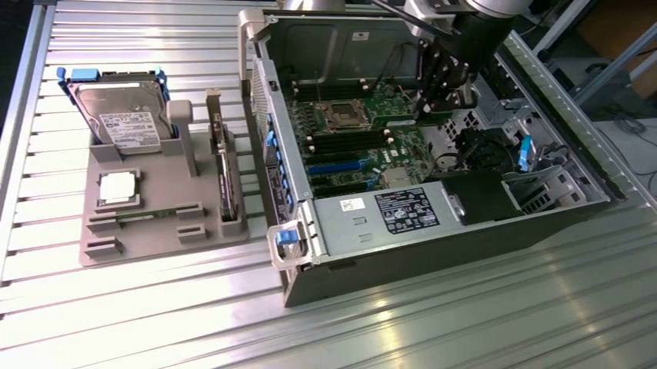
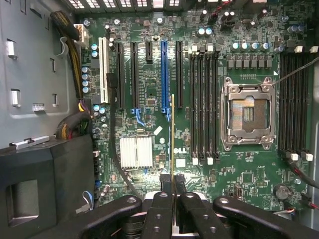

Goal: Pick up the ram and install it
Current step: 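Insert the ram into the slot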

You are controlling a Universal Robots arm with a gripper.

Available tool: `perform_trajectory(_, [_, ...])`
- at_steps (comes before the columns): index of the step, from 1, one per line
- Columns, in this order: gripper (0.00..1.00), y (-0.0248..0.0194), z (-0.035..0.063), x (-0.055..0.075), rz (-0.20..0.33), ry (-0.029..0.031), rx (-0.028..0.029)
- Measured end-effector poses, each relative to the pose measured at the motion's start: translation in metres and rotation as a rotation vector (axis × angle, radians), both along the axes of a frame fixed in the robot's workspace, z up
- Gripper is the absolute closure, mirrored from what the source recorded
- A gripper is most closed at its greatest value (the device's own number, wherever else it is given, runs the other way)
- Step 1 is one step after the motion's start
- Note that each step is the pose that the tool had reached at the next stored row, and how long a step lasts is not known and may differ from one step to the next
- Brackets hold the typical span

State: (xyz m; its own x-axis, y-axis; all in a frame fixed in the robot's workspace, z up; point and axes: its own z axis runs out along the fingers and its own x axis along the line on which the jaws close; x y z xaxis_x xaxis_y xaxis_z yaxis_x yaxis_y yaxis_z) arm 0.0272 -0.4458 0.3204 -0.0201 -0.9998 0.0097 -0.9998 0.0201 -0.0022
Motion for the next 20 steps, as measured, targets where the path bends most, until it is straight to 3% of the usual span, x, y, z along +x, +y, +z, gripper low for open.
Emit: perform_trajectory(20, [0.88, 0.0, -0.0073, 0.0, 0.0, 0.0, 0.0])
